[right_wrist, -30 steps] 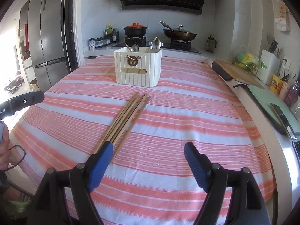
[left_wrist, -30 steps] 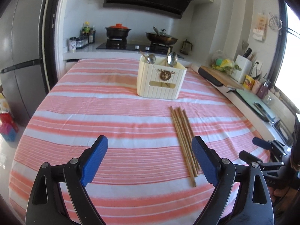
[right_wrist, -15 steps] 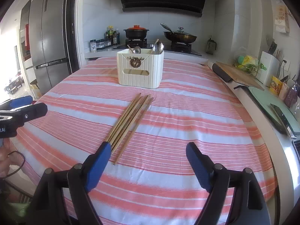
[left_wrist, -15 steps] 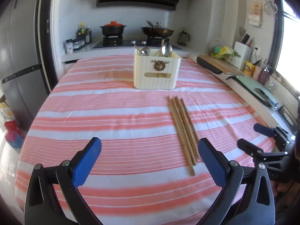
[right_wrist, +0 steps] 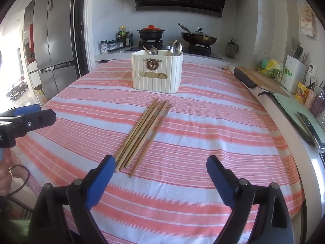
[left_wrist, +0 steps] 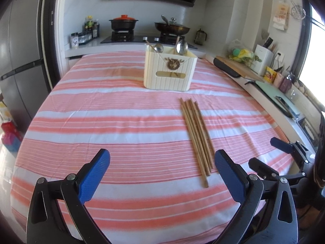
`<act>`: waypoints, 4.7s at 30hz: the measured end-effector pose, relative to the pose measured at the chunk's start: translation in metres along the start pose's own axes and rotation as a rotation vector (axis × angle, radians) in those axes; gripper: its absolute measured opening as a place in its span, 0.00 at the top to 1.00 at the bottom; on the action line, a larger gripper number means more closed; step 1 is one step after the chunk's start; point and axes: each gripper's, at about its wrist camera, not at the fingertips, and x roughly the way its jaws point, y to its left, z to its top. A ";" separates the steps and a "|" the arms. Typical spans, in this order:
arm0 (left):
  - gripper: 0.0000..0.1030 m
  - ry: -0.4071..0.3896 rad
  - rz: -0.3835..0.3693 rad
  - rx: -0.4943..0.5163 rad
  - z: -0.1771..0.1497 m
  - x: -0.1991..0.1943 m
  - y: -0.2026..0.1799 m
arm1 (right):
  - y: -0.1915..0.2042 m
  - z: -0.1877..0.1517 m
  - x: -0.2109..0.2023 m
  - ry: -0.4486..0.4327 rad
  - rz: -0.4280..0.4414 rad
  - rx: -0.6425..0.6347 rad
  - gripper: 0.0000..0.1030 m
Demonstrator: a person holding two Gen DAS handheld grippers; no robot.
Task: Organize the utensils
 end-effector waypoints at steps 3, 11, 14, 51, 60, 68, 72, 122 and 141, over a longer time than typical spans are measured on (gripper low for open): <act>0.01 0.011 0.020 -0.013 -0.003 0.003 0.005 | 0.002 0.000 0.002 0.001 0.015 -0.005 0.08; 0.01 0.024 0.045 -0.054 -0.004 0.007 0.015 | 0.008 0.001 0.006 0.010 0.018 -0.019 0.08; 0.01 0.016 0.046 -0.061 -0.003 0.005 0.017 | 0.010 0.001 0.007 0.013 0.025 -0.020 0.08; 0.01 0.169 0.033 -0.011 0.037 0.113 -0.019 | -0.047 -0.007 0.033 0.125 -0.023 0.172 0.08; 0.01 0.212 0.120 0.064 0.028 0.150 -0.042 | -0.049 -0.011 0.034 0.128 -0.005 0.174 0.08; 0.00 0.231 0.161 0.102 0.023 0.160 -0.045 | -0.058 -0.012 0.038 0.132 -0.008 0.192 0.08; 0.00 0.239 0.155 0.084 0.023 0.161 -0.039 | -0.058 -0.012 0.040 0.132 -0.005 0.193 0.08; 0.36 0.230 0.167 0.071 -0.006 0.113 0.019 | -0.029 0.014 0.115 0.262 -0.114 -0.003 0.94; 0.20 0.242 0.183 0.028 -0.011 0.105 0.042 | -0.050 0.000 0.100 0.270 -0.082 0.111 0.84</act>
